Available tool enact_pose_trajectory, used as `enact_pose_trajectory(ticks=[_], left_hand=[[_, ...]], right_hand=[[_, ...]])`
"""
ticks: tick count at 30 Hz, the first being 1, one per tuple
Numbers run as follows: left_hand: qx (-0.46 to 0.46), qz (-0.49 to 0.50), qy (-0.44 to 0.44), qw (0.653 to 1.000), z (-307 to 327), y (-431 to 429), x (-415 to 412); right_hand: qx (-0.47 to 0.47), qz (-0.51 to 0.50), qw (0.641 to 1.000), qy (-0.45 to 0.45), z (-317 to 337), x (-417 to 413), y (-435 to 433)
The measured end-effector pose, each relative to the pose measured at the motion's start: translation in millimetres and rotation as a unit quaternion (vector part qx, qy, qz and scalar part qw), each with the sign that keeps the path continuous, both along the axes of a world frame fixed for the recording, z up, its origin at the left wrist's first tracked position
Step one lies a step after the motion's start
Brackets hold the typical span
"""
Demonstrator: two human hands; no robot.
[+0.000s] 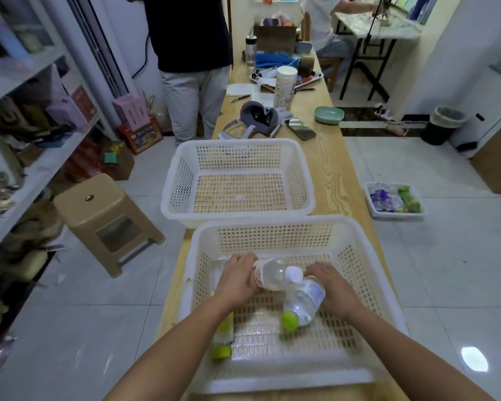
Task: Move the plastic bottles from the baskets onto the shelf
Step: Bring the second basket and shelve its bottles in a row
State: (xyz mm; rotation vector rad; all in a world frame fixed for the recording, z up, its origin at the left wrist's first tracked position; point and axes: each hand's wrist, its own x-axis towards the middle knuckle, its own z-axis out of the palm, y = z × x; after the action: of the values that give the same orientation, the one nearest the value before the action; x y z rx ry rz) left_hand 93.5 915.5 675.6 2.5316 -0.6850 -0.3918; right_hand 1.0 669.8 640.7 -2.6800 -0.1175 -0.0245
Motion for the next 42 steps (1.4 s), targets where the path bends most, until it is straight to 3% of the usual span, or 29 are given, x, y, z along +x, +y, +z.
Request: enact_pose_trajectory(ticks=[5, 8, 14, 17, 23, 26, 30, 34, 38, 42], left_hand=[[-0.096, 0.167, 0.155, 0.969, 13.8, -12.4, -7.7], [-0.136, 0.232, 0.234, 0.934, 18.5, -12.5, -5.5], [-0.222, 0.278, 0.376, 0.856, -35.8, -11.7, 15.1], [-0.274, 0.252, 0.424, 0.826, 18.6, -1.9, -1.5], [-0.31, 0.228, 0.447, 0.808, 25.8, 8.9, -4.5], [-0.344, 0.221, 0.458, 0.789, 31.2, 16.1, -5.2], [-0.403, 0.18, 0.512, 0.737, 44.4, 26.1, -14.7], [-0.444, 0.118, 0.536, 0.708, 61.8, 30.4, -32.0], [-0.442, 0.061, 0.529, 0.722, 76.0, 28.6, -52.1], [-0.407, -0.001, 0.499, 0.765, 83.1, 28.0, -87.9]], right_hand=[[0.16, -0.184, 0.963, 0.112, 31.6, -6.7, 18.5], [0.304, -0.279, 0.895, 0.169, 31.8, -14.2, 32.6], [0.473, -0.394, 0.779, 0.121, 34.3, -19.0, 63.3], [0.501, -0.414, 0.751, 0.119, 39.7, -24.9, 75.3], [0.547, -0.471, 0.689, 0.063, 47.1, -31.6, 106.5], [0.566, -0.462, 0.682, 0.026, 30.8, -34.3, 107.4], [0.596, -0.45, 0.665, 0.0, 66.6, -46.9, 135.1], [0.57, -0.447, 0.689, -0.029, 94.8, -67.0, 155.8], [0.549, -0.472, 0.688, -0.054, 106.7, -96.9, 165.0], [0.54, -0.49, 0.68, -0.08, 122.2, -141.4, 173.2]])
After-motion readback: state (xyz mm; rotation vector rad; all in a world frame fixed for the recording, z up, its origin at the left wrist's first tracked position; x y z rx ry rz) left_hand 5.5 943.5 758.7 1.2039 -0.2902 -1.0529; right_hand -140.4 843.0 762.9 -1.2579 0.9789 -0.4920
